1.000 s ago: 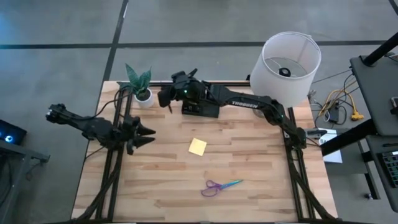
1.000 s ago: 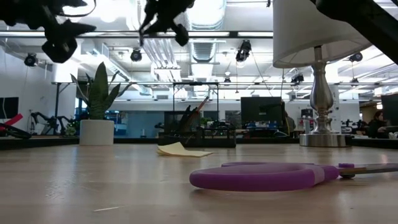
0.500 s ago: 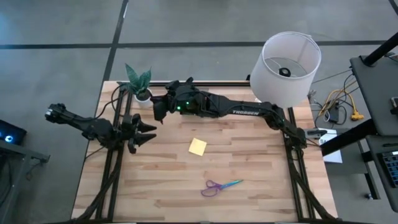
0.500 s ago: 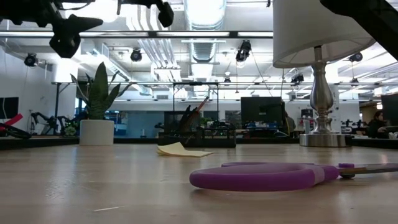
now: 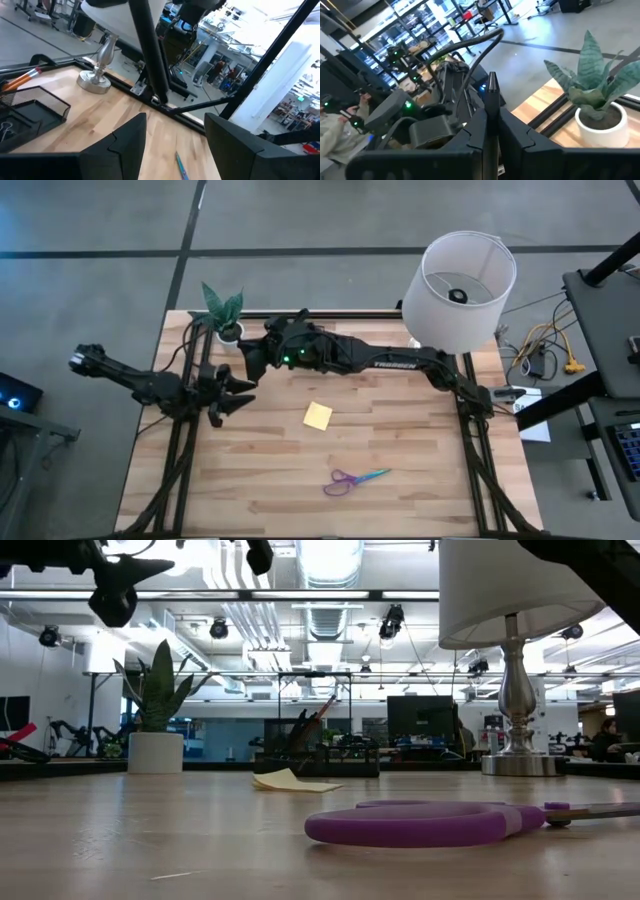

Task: Pick and place office supplies into organizer
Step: Put the black pen into the black desk organizer

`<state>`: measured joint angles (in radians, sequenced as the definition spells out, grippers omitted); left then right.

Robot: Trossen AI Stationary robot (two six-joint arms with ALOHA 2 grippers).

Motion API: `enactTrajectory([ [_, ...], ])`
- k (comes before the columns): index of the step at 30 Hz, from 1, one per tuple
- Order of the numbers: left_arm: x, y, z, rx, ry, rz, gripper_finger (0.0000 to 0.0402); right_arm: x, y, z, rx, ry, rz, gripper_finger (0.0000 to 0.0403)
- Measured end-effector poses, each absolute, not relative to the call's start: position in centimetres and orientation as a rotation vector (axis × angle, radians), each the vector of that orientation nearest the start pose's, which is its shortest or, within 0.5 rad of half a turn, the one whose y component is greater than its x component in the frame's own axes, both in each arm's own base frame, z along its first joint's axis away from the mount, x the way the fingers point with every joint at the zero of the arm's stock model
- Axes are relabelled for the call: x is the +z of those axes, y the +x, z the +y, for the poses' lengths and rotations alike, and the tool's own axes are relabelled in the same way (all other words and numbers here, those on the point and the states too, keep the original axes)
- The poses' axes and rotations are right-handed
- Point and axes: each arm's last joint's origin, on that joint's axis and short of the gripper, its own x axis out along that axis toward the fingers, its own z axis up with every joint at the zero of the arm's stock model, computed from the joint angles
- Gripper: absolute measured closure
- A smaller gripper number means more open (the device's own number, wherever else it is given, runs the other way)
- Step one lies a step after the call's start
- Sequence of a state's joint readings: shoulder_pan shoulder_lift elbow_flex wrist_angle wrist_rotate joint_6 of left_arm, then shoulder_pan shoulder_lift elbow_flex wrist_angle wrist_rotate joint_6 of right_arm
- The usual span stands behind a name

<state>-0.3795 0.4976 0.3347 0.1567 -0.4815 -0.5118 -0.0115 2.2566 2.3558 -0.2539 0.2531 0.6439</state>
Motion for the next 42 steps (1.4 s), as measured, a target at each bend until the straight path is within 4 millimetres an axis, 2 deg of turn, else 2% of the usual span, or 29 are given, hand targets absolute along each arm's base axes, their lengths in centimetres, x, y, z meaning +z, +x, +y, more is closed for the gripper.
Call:
enactTrajectory([
  [18, 25.4, 14.6, -4.2, 0.138, -0.526, -0.124, 0.0216, 37.6, 52.0, 2.1, -0.229, 0.573, 0.095, 0.0381],
  [23, 25.6, 14.6, -4.2, 0.138, -0.527, -0.129, 0.0216, 37.5, 51.9, 2.3, -0.229, 0.560, 0.106, 0.0381],
  [29, 26.3, 14.5, -4.1, 0.152, -0.546, -0.165, 0.0216, 36.1, 51.8, 2.5, -0.270, 0.529, 0.220, 0.0380],
  [42, 26.0, 14.8, -4.2, 0.152, -0.513, -0.141, 0.0217, 36.4, 51.8, 2.4, -0.275, 0.526, 0.203, 0.0380],
])
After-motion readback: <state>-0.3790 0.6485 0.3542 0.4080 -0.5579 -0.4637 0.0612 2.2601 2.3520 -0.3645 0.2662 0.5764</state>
